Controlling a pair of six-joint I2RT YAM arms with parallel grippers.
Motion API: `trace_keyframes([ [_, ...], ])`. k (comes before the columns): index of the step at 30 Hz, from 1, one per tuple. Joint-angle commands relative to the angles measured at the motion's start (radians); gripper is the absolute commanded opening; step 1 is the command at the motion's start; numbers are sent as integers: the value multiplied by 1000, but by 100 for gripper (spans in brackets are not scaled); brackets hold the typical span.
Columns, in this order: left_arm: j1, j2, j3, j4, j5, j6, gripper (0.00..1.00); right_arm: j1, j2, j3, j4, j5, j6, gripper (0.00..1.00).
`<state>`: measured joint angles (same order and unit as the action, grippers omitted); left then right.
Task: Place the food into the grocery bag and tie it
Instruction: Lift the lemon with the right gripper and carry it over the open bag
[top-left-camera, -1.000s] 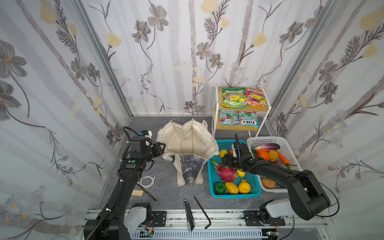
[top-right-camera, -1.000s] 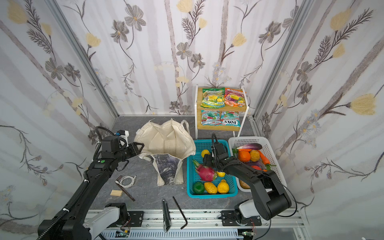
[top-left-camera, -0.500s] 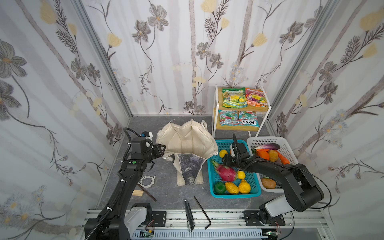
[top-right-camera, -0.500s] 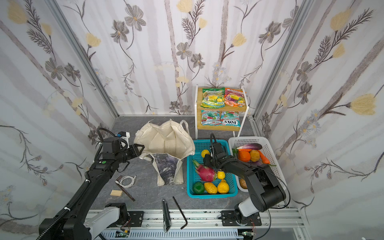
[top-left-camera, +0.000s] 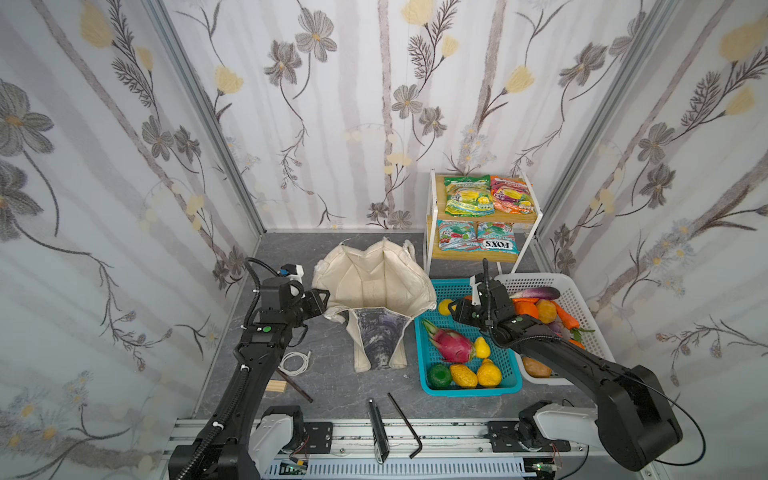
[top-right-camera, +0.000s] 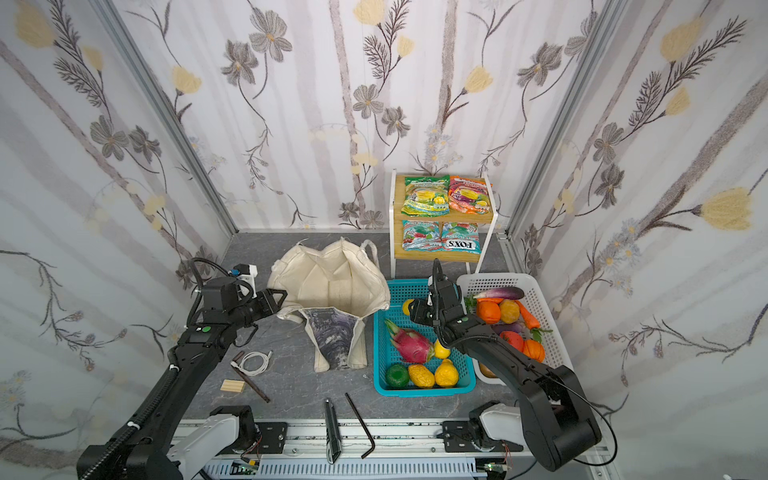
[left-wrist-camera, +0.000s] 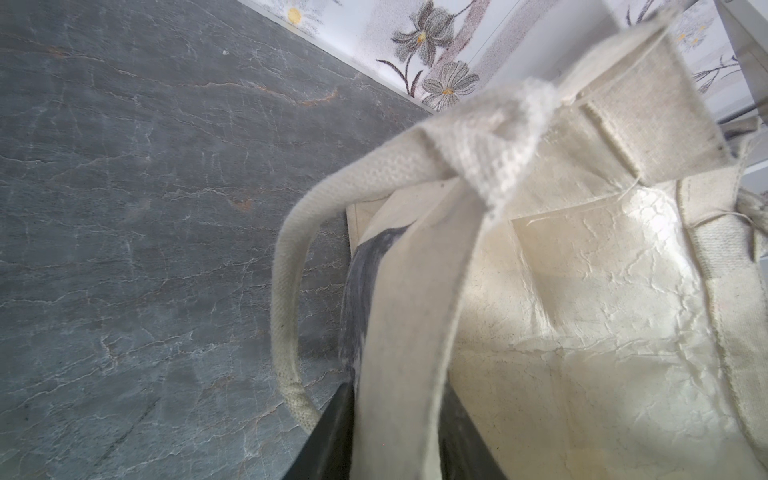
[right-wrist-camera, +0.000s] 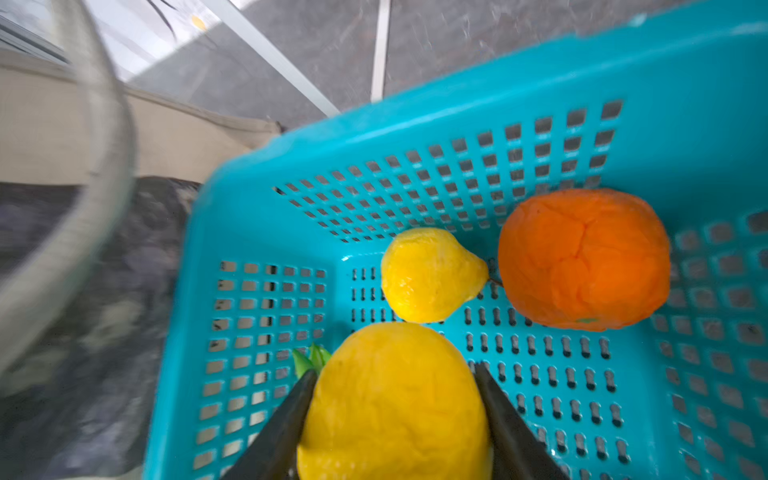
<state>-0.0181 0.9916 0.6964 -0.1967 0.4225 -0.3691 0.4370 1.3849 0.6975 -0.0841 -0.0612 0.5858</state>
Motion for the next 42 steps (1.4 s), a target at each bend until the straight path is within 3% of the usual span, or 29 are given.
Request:
trace_keyframes([
  [1, 2, -8, -6, 35, 14, 1, 34, 0, -75, 45, -44, 43, -24, 51],
  [8, 6, -11, -11, 47, 34, -8, 27, 41, -159, 220, -122, 36, -81, 51],
  [15, 7, -8, -16, 64, 64, -14, 11, 227, -72, 462, -135, 62, -122, 49],
  [20, 8, -11, -24, 83, 86, -26, 1, 322, 103, 580, -50, 4, -106, 49],
  [25, 9, -13, -34, 103, 102, -36, 0, 414, 350, 731, -43, -35, -113, 49],
  [34, 10, -17, -39, 118, 122, -40, 0, 437, 751, 968, -129, -97, -103, 48],
  [42, 12, -27, -49, 125, 119, -45, 0, 439, 899, 987, -166, 16, -99, 49],
])
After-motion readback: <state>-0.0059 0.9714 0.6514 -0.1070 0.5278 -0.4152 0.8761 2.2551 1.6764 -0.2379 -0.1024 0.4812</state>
